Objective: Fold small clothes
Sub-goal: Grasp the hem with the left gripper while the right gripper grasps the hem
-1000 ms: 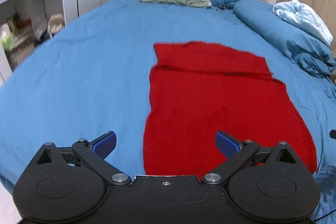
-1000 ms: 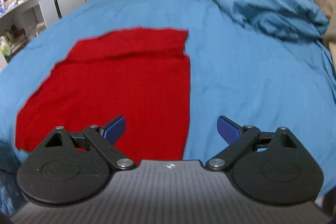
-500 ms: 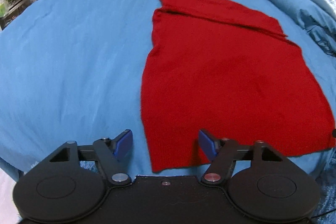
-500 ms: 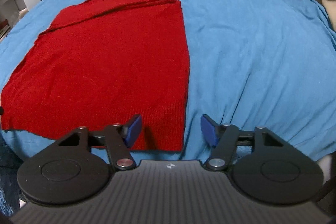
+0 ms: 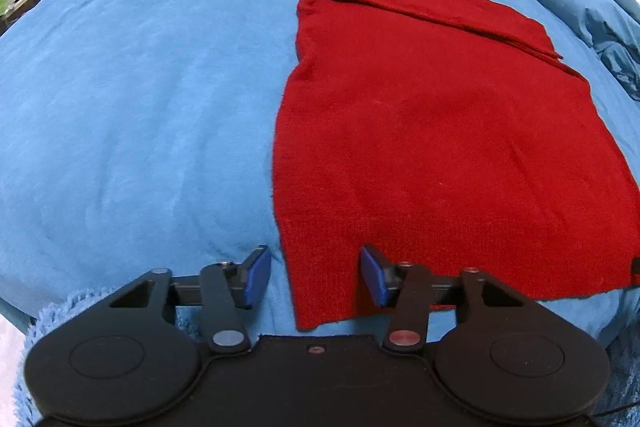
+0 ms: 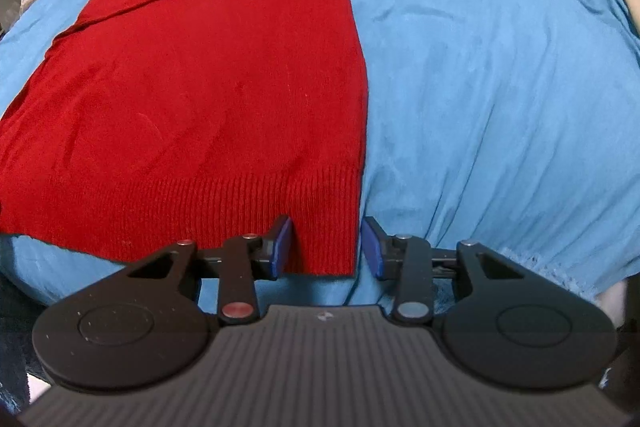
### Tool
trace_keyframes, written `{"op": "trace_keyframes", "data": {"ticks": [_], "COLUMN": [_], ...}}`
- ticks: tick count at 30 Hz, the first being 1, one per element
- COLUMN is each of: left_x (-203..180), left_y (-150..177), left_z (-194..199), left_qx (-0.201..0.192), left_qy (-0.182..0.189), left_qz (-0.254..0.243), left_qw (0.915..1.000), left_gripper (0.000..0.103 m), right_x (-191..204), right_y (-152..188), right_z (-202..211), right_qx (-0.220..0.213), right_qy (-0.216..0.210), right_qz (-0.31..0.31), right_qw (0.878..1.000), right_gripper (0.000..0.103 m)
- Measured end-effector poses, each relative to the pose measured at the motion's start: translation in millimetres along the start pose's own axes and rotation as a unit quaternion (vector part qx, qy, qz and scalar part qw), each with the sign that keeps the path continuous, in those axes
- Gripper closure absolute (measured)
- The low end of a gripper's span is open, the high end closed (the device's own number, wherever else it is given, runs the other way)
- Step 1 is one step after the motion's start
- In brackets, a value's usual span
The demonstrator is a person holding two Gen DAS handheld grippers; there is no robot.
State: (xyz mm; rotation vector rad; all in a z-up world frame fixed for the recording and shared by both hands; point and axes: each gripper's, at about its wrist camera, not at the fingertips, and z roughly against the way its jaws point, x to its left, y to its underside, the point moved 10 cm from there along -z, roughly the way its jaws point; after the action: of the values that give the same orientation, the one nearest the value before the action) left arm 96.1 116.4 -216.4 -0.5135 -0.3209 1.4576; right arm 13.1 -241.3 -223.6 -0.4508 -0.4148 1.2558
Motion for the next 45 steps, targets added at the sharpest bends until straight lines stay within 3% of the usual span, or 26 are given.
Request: {"op": "trace_keyframes", "data": {"ticks": [4, 7, 10, 20, 30, 34, 38, 42, 45], "left_x": [-8, -12, -10, -14, -20, -24, -33, -42, -45], "left_y": [3, 3, 1, -17, -78, -133, -217, -309, -367], "left_z": [0, 2, 10, 59, 97, 107, 96, 58, 11], "left_qx": [0.001, -0.004, -0.013, -0.066, -0.119, -0.158, -0.195, -0.218, -0.224], "left_qy": [0.011, 0.009, 0.014, 0.035, 0.067, 0.081, 0.083, 0.068, 0.043], "left_qz": [-0.023, -0.034, -0.021, 0.009, 0.045, 0.055, 0.059, 0.065, 0.066], "left_qw": [0.9997, 0.9994, 0.9996, 0.9972, 0.9896, 0.9826, 0.9756, 0.9714, 0.9714], "left_gripper": [0.086, 0.095, 0.096, 0.097, 0.098, 0.098, 0.098, 0.098, 0.098], "right_x": [0, -2, -3, -8, -11, -9, -7, 0, 7], "right_y": [1, 0, -1, -8, -52, -101, -186, -283, -354], "right_z": [1, 3, 7, 47, 86, 102, 105, 83, 43], "right_qx": [0.001, -0.003, -0.010, -0.044, -0.092, -0.127, -0.168, -0.201, -0.210], "right_qy": [-0.008, -0.010, -0.013, -0.046, -0.097, -0.121, -0.138, -0.142, -0.130], "right_qz": [-0.007, -0.016, -0.023, -0.043, -0.079, -0.089, -0.083, -0.081, -0.080], "right_qw": [1.000, 1.000, 1.000, 0.997, 0.988, 0.980, 0.973, 0.966, 0.966], "right_gripper": [0.063, 0.074, 0.082, 0.083, 0.083, 0.083, 0.084, 0.084, 0.084]}}
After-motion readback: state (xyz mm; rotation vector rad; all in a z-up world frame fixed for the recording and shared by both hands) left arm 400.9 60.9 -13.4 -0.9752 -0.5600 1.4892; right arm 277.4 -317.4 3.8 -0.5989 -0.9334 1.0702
